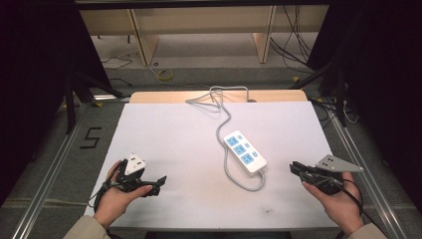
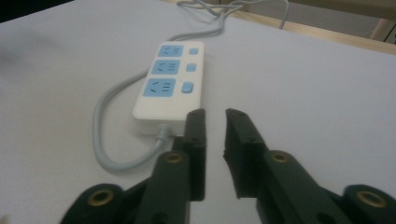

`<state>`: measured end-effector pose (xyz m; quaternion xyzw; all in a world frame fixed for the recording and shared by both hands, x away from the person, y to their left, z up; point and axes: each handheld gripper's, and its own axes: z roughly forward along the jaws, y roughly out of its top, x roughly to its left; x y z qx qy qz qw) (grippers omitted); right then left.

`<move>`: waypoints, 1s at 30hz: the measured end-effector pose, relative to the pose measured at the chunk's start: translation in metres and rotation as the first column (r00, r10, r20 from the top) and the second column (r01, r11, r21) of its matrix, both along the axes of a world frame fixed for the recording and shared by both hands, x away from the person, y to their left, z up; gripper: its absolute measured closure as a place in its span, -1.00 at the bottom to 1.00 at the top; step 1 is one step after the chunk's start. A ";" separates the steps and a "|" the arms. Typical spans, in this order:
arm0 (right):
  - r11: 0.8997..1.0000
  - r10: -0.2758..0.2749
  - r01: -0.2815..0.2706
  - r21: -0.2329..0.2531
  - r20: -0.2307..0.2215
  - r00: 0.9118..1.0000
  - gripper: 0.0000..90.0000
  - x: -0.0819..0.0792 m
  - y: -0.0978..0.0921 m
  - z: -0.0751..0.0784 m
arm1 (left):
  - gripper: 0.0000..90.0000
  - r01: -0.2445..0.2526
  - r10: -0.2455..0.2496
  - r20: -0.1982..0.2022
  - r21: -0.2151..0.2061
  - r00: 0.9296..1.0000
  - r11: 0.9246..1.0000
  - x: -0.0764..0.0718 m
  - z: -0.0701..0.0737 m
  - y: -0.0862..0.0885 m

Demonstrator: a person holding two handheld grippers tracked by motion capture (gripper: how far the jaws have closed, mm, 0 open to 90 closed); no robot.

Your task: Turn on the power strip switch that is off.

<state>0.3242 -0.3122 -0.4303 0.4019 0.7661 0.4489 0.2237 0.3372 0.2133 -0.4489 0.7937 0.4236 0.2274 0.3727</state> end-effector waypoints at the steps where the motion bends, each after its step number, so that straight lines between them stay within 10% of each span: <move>1: 1.000 -0.004 0.004 -0.003 0.000 1.000 0.93 0.000 0.000 0.001 | -0.85 -0.001 0.001 0.003 0.000 1.000 1.000 0.000 0.000 0.000; 30: 0.999 0.003 -0.005 -0.032 -0.057 0.998 1.00 0.016 0.023 0.009 | -0.81 0.005 -0.005 0.012 0.013 1.000 1.000 0.000 0.000 -0.003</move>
